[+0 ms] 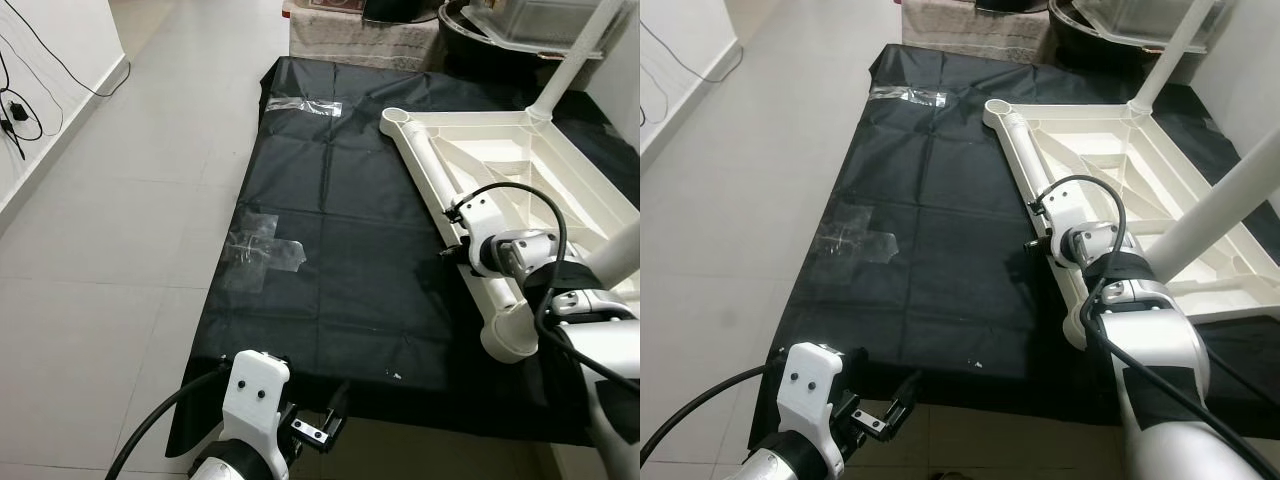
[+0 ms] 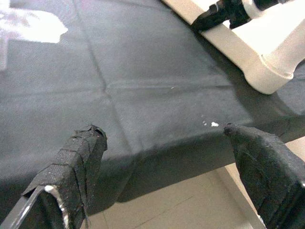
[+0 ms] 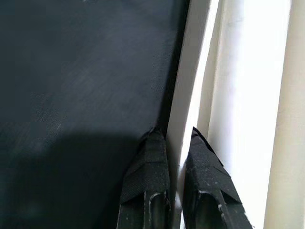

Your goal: Building children table

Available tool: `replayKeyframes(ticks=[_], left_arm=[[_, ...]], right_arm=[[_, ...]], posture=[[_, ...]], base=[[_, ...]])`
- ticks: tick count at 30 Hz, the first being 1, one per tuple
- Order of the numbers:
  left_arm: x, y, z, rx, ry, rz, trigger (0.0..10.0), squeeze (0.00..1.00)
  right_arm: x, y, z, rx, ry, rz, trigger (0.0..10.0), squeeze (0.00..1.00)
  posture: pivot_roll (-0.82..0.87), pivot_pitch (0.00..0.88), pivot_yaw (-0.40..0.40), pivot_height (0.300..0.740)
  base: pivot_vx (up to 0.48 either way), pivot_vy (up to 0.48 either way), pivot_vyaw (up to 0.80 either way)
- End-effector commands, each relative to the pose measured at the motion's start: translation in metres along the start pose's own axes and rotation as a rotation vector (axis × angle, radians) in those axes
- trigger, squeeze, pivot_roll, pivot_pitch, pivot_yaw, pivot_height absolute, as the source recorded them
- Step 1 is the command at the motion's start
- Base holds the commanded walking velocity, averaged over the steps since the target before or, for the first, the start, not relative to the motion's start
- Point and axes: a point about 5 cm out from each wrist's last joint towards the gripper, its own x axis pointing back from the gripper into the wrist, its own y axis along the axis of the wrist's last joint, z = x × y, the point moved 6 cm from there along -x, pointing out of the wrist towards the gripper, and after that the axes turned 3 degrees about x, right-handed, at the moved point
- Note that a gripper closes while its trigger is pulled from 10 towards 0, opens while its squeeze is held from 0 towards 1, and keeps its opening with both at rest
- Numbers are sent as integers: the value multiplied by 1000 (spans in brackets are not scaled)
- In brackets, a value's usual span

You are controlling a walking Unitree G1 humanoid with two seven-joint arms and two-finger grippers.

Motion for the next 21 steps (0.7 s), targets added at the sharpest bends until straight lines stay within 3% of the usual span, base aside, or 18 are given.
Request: replayKeyframes(ticks=[1, 2, 3, 5, 6, 8, 9, 10, 11, 12, 15, 17, 18, 19, 21], left_arm=[[-2, -8, -17, 42, -59, 25, 10000, 0], [-2, -8, -17, 42, -59, 25, 10000, 0], [-3, -8, -15, 37, -56, 23, 10000, 0], [-3, -8, -15, 37, -56, 23, 10000, 0], [-7, -8, -11, 17, -51, 17, 10000, 0], [-7, -8, -11, 17, -51, 17, 10000, 0], [-9, -8, -9, 9, -48, 14, 10000, 0], [-9, -8, -9, 9, -48, 14, 10000, 0], [-11, -9, -7, 3, -45, 14, 10000, 0], [-11, -9, -7, 3, -45, 14, 10000, 0], [-14, -10, -4, -5, -42, 14, 10000, 0], [-14, -11, -4, -7, -42, 14, 10000, 0], [-15, -11, -3, -8, -41, 14, 10000, 0], [-15, -11, -3, -8, -41, 14, 10000, 0], [-16, -12, -2, -10, -41, 13, 10000, 0]], right_arm=[[-11, -3, 36, 89, 173, 3, 0, 0], [-11, -3, 36, 89, 173, 3, 0, 0], [-9, -3, 43, 154, 248, -9, 0, 0], [-9, -3, 43, 154, 248, -9, 0, 0], [3, -26, 50, 353, 424, 45, 0, 0], [3, -26, 50, 353, 424, 45, 0, 0], [11, -43, 47, 464, 491, 101, 0, 0], [11, -43, 47, 464, 491, 101, 0, 0], [19, -55, 42, 553, 537, 143, 0, 0], [19, -55, 42, 553, 537, 143, 0, 0], [38, -79, 29, 756, 618, 217, 0, 0], [41, -85, 27, 797, 638, 237, 0, 0], [44, -94, 22, 883, 645, 277, 0, 0], [44, -94, 22, 883, 645, 277, 0, 0], [47, -106, 16, 1010, 646, 338, 0, 0]], posture=[[25, 204, -104, 740], [25, 204, -104, 740], [25, 202, -104, 740], [25, 202, -104, 740], [22, 176, -101, 740], [22, 176, -101, 740], [22, 164, -98, 740], [22, 164, -98, 740], [21, 153, -99, 740], [21, 153, -99, 740], [17, 137, -100, 740], [17, 137, -100, 740], [14, 132, -101, 740], [14, 132, -101, 740], [14, 124, -99, 740]], base=[[0, 0, 0], [0, 0, 0], [0, 0, 0], [0, 0, 0], [0, 0, 0], [0, 0, 0], [0, 0, 0], [0, 0, 0], [0, 0, 0], [0, 0, 0], [0, 0, 0], [0, 0, 0], [0, 0, 0], [0, 0, 0], [0, 0, 0]])
